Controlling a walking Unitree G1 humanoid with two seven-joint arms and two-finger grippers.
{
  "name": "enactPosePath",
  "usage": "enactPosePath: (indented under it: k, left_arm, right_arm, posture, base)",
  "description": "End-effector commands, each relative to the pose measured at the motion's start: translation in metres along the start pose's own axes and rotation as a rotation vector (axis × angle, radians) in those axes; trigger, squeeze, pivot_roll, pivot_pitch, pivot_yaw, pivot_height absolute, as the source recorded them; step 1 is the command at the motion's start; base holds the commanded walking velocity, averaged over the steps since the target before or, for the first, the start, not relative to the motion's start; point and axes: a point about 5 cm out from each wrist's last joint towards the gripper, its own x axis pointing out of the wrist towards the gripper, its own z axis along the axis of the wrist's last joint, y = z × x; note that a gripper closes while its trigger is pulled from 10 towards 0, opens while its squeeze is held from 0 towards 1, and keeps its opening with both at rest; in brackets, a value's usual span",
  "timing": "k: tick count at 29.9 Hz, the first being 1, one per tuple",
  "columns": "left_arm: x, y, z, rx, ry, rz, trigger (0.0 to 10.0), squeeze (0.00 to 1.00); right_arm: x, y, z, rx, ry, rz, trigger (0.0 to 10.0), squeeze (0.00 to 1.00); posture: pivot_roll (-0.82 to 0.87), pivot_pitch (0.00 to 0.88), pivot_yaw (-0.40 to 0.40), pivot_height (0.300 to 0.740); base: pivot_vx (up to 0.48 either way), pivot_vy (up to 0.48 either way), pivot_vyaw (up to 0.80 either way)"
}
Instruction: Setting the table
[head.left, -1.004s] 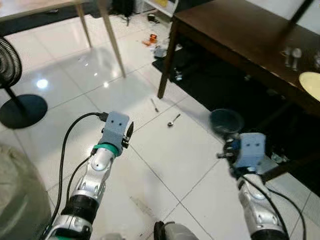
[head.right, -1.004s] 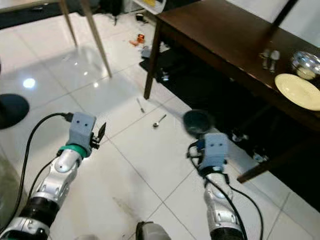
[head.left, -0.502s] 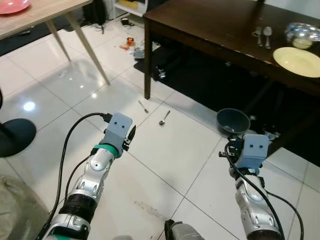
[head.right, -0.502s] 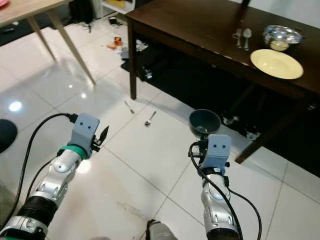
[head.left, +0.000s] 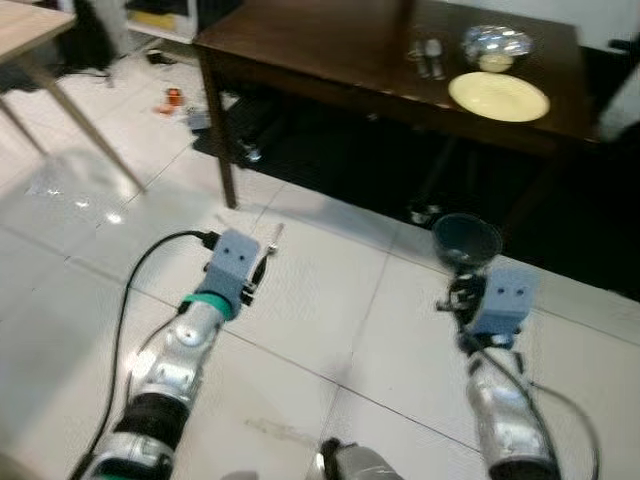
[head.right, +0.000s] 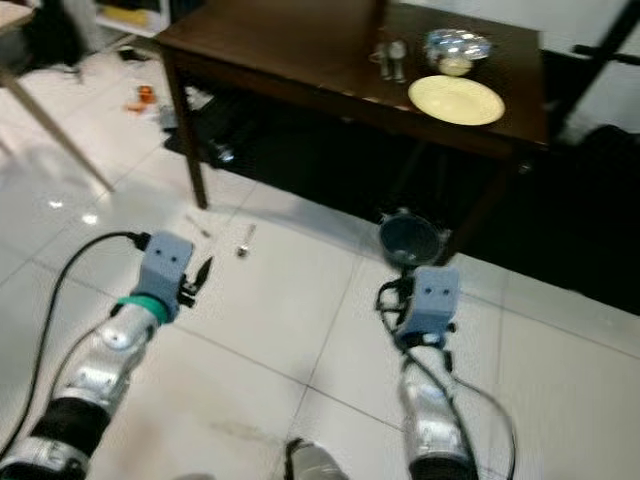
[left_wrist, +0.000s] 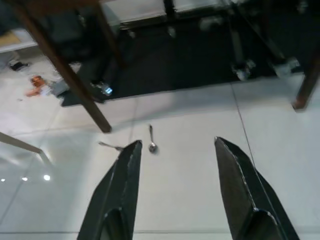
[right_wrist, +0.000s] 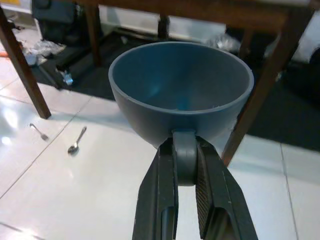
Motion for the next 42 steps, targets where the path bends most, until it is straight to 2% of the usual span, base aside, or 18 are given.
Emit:
enactPosePath:
  k: [1,13,17,24,33,42]
  left_arm:
    - [-0.001,-0.002,-0.003,-0.008,0.011,-0.003,10.0,0.00]
    - [-0.001,0.002,0.000,-0.023,0.003,0.027,10.0,0.00]
    - [0.000,0.004,0.000,-0.013,-0.002,0.042,10.0,0.00]
    - [0.003,0.006,0.003,-0.005,-0.013,0.066,10.0,0.00]
    - [0.003,0.005,0.003,-0.001,-0.014,0.060,10.0,0.00]
    - [0.003,0.003,0.003,0.000,-0.014,0.054,10.0,0.00]
  right_arm:
    - [-0.001,-0.003,-0.002,-0.004,0.005,-0.009,10.0,0.00]
    - [0.009,-0.001,0.012,0.034,-0.048,-0.013,10.0,0.00]
    - [0.012,0.005,0.022,0.045,-0.086,0.010,10.0,0.00]
    - [0.018,0.020,0.043,0.086,-0.162,0.050,10.0,0.00]
    - [0.020,0.018,0.043,0.089,-0.159,0.041,10.0,0.00]
    - [0.018,0.012,0.041,0.084,-0.143,0.024,10.0,0.00]
  posture:
    - [0.07,0.008,0.063,0.740]
    - [0.09,0.004,0.063,0.740]
    - [0.09,0.003,0.063,0.740]
    - [0.09,0.001,0.061,0.740]
    - [0.09,0.002,0.062,0.740]
    - [0.08,0.003,0.061,0.740]
  base:
    - [0.000,0.000,-0.80]
    - [0.000,0.000,-0.76]
    - [0.000,0.000,0.00]
    - [0.447,0.000,0.00]
    - [0.480,0.000,0.00]
    - [0.480,0.000,-0.80]
